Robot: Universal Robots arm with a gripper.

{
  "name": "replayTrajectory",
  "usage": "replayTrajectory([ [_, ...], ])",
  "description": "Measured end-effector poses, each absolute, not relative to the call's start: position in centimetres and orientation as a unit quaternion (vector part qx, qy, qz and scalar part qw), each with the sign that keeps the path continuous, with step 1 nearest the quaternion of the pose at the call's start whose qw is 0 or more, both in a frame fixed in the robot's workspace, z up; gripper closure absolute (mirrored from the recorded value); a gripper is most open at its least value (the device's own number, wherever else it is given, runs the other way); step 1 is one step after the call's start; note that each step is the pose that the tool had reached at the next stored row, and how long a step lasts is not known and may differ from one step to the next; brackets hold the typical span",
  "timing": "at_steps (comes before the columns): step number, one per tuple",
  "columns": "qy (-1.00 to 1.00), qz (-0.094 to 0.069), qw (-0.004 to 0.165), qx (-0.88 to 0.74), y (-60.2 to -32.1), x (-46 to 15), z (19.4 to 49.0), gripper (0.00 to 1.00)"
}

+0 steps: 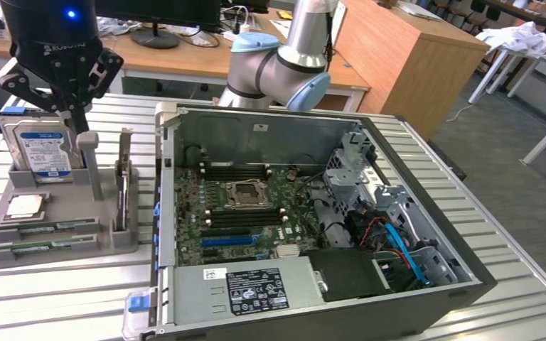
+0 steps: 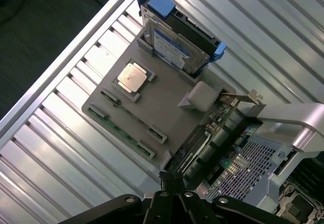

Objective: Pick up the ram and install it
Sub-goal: 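Pick up the ram and move it above insertion slot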

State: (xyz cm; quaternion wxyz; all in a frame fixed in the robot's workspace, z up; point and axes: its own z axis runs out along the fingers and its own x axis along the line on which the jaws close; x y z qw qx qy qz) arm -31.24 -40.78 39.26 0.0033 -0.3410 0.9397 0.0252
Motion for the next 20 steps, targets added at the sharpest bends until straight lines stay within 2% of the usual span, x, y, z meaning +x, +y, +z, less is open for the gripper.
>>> replayTrajectory([
  [20, 0.923, 0.025, 0.002, -0.385, -40.78, -31.25, 39.26, 0.90],
])
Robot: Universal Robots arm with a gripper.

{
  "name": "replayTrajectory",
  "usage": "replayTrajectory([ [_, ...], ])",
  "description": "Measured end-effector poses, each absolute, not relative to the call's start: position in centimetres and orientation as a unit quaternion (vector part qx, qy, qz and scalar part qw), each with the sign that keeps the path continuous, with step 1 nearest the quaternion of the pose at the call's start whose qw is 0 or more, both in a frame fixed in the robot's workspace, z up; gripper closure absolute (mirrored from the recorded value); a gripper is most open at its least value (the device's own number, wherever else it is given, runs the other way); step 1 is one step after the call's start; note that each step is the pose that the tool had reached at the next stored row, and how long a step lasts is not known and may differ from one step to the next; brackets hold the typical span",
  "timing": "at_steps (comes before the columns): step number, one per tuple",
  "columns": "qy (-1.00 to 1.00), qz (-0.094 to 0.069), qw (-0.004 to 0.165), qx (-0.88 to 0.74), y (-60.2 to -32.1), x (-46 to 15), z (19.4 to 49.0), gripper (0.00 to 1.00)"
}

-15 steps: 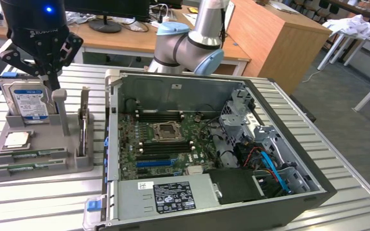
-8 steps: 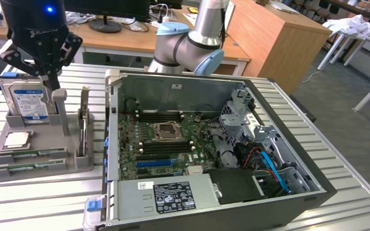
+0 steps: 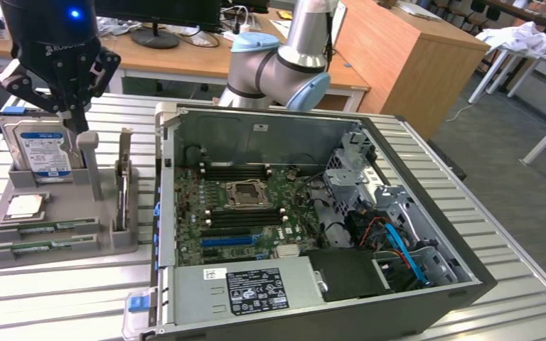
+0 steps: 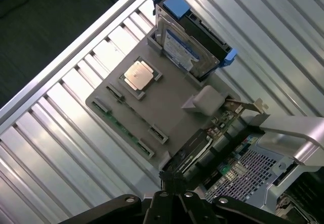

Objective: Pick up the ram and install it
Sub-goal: 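Pick up the ram and move it above insertion slot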

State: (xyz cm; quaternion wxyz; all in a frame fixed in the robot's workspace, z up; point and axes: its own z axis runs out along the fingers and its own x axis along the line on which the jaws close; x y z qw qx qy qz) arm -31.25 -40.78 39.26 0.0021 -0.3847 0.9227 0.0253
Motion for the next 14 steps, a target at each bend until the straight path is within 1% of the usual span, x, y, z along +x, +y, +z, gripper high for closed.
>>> replayTrajectory([
  [14, 0.910, 0.025, 0.001, -0.414, -40.78, -31.25, 39.26, 0.90],
])
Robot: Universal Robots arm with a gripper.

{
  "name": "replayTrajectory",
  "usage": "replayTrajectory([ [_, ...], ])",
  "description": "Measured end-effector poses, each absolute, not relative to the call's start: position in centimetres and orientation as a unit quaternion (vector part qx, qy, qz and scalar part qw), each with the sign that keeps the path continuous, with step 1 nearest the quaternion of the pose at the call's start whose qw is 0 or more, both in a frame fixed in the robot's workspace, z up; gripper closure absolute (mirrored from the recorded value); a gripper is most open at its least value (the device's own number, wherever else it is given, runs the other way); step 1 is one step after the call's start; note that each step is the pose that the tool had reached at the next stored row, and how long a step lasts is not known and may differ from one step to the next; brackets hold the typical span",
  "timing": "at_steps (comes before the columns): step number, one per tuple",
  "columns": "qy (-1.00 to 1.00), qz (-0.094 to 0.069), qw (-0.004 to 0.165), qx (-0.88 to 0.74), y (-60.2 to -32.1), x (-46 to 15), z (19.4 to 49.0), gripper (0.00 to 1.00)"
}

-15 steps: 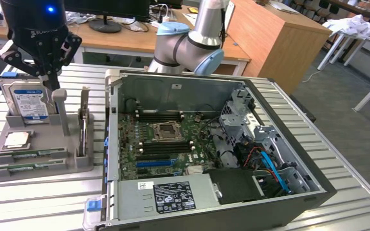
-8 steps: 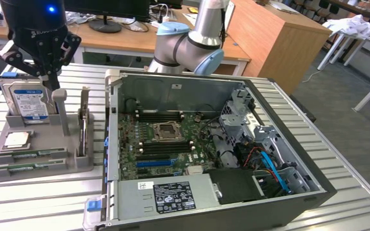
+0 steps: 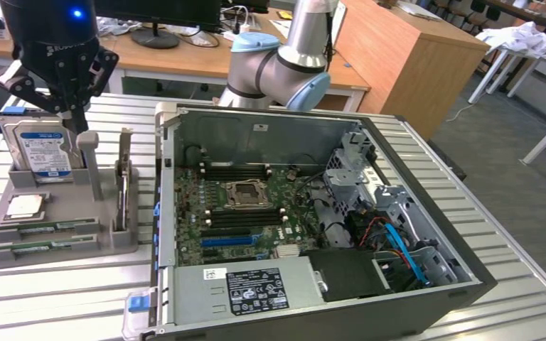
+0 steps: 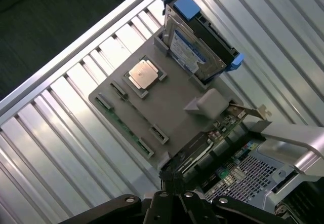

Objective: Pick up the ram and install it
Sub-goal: 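Pick up the ram and move it above insertion slot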

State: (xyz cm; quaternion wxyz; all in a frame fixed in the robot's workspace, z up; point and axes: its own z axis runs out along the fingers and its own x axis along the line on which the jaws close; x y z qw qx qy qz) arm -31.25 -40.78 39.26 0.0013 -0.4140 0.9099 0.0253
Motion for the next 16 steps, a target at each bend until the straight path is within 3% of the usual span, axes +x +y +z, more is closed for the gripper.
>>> replayTrajectory([
  [16, 0.894, 0.025, 0.000, -0.447, -40.78, -31.24, 39.26, 0.90],
])
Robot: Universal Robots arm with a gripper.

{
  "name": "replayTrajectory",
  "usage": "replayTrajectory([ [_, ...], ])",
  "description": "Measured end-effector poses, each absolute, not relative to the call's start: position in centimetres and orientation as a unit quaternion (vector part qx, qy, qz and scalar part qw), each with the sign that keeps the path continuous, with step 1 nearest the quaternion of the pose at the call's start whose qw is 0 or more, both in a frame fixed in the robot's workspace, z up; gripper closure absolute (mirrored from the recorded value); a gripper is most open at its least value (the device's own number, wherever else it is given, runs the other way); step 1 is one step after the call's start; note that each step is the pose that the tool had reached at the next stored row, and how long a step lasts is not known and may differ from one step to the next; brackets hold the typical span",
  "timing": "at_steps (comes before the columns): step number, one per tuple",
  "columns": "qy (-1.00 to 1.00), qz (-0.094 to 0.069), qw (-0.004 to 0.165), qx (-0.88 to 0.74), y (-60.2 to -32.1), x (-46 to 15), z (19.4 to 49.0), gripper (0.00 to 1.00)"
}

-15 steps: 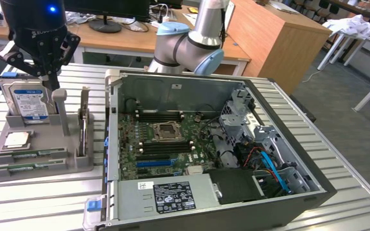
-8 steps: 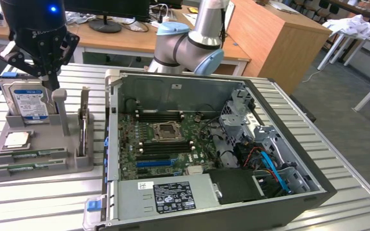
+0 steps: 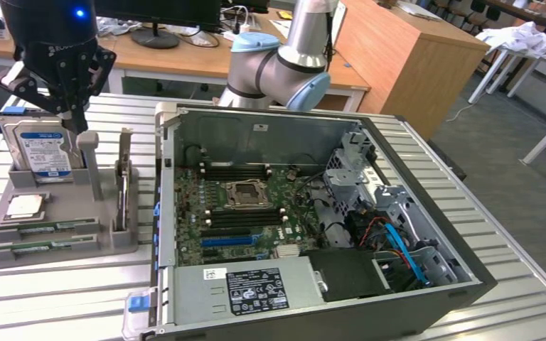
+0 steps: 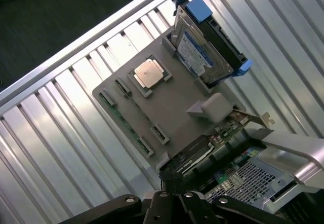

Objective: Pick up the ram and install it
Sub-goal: 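Pick up the ram and move it above insertion slot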

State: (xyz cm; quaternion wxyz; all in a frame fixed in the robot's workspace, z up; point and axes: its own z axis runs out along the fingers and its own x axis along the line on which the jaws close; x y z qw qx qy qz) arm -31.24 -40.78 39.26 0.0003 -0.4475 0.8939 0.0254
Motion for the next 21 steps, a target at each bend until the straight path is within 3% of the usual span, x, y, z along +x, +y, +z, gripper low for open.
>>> replayTrajectory([
  [21, 0.866, 0.025, -0.001, -0.500, -40.78, -31.24, 39.26, 0.90],
])
